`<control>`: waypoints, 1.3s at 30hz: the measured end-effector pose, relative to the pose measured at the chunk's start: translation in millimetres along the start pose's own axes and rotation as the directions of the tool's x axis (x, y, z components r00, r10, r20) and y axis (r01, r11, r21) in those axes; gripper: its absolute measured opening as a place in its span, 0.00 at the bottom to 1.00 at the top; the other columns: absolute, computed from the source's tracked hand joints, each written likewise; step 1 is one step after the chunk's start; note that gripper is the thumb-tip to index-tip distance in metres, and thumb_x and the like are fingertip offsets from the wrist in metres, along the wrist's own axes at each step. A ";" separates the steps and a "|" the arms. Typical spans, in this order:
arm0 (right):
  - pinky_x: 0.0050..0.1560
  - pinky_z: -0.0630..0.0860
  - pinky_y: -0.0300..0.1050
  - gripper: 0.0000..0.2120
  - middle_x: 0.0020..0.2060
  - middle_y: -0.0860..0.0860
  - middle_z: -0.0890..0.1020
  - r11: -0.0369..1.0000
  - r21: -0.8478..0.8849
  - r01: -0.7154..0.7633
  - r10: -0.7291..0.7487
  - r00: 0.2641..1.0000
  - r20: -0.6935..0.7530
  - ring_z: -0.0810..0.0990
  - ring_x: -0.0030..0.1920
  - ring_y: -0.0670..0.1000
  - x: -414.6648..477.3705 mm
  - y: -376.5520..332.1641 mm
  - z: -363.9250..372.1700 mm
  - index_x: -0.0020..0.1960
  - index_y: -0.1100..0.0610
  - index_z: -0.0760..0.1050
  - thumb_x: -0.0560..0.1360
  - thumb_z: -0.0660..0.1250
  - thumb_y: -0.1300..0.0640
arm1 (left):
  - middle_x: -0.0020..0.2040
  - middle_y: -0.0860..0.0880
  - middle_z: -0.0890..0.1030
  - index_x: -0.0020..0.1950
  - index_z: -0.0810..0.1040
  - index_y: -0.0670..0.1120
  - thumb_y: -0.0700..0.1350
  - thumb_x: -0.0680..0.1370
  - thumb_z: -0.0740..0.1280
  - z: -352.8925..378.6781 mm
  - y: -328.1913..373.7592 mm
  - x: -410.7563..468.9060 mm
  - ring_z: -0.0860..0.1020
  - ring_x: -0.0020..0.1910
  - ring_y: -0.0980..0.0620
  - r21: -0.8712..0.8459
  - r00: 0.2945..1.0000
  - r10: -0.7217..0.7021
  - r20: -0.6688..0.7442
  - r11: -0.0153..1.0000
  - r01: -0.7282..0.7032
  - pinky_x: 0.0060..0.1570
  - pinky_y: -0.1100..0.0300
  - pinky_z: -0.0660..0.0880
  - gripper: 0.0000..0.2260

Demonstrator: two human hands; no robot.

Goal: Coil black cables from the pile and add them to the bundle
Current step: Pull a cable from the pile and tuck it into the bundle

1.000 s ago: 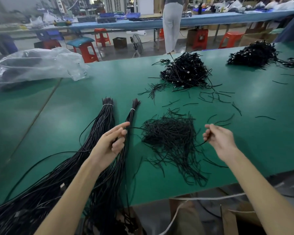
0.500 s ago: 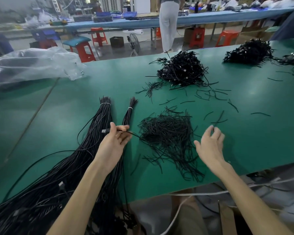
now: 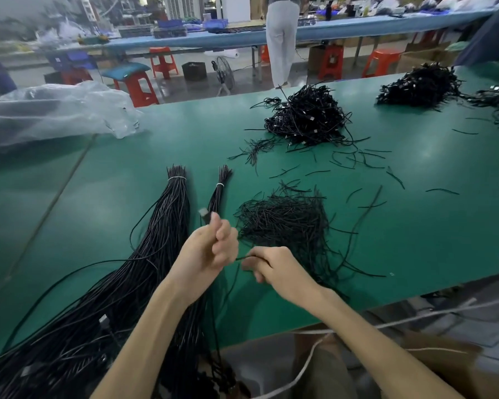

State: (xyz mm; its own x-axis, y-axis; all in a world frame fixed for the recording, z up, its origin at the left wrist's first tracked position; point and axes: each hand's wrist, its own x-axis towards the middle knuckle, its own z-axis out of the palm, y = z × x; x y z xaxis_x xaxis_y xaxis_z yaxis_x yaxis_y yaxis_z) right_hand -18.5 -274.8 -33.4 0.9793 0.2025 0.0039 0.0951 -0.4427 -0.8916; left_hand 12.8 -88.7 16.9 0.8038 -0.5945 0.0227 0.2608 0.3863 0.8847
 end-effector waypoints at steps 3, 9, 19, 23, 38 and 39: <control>0.30 0.68 0.44 0.22 0.27 0.48 0.79 0.981 -0.195 -0.003 0.012 0.999 0.050 0.70 0.27 0.46 1.7 4.2 -26.5 0.36 0.51 0.80 0.75 0.69 0.33 | 0.31 0.47 0.76 0.38 0.77 0.46 0.58 0.86 0.56 -6.6 -3.7 -10.6 0.68 0.26 0.50 0.584 0.966 -0.200 0.162 0.809 0.070 0.31 0.61 0.65 0.24; 0.34 0.72 0.42 0.27 0.23 0.48 0.75 0.958 -0.285 0.037 -0.052 0.998 -0.043 0.69 0.24 0.47 10.3 -14.4 -52.8 0.29 0.51 0.75 0.80 0.63 0.36 | 0.55 0.56 0.85 0.65 0.80 0.50 0.56 0.85 0.59 -0.2 -50.0 -1.0 0.82 0.55 0.61 0.974 0.965 -0.261 -0.005 0.217 0.064 0.59 0.52 0.78 0.16; 0.37 0.70 0.41 0.24 0.29 0.45 0.76 0.987 -0.038 0.159 -0.160 0.986 -0.035 0.71 0.31 0.44 4.4 -22.2 -9.0 0.34 0.52 0.74 0.84 0.60 0.43 | 0.77 0.51 0.72 0.79 0.67 0.46 0.60 0.86 0.46 0.0 -54.7 15.1 0.69 0.76 0.54 0.058 0.995 0.042 -0.086 0.998 -0.037 0.71 0.61 0.71 0.28; 0.36 0.69 0.43 0.27 0.27 0.47 0.75 0.994 -0.073 0.081 -0.081 0.997 0.004 0.71 0.29 0.47 1.2 5.1 5.0 0.33 0.51 0.72 0.83 0.58 0.35 | 0.52 0.51 0.84 0.62 0.78 0.45 0.57 0.84 0.56 0.8 -35.1 13.8 0.84 0.50 0.55 -0.402 0.972 0.028 -0.234 0.907 -0.123 0.51 0.62 0.80 0.19; 0.31 0.65 0.41 0.28 0.22 0.43 0.71 0.990 -0.070 0.123 -0.129 0.987 -0.098 0.66 0.25 0.44 16.0 -36.1 -11.2 0.29 0.50 0.66 0.84 0.58 0.39 | 0.71 0.53 0.78 0.74 0.74 0.49 0.56 0.87 0.51 2.2 -58.9 3.8 0.73 0.72 0.56 0.523 0.980 0.136 -0.144 0.852 -0.041 0.73 0.59 0.68 0.21; 0.31 0.64 0.40 0.27 0.23 0.43 0.71 0.990 -0.040 0.132 -0.135 0.987 -0.091 0.66 0.26 0.44 12.1 -37.0 -5.6 0.30 0.49 0.67 0.84 0.57 0.39 | 0.74 0.53 0.75 0.76 0.72 0.47 0.58 0.87 0.49 6.1 -55.7 6.1 0.71 0.74 0.57 0.381 0.975 0.128 -0.180 0.923 -0.051 0.74 0.58 0.67 0.24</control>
State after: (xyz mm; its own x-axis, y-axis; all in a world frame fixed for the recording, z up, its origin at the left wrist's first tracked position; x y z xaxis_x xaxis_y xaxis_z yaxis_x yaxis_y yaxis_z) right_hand -9.2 -260.8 2.2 0.9696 0.1804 0.1653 0.2305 -0.4470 -0.8644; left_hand 0.0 -118.2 -29.4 0.9137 -0.4031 0.0517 -0.0038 0.1188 0.9929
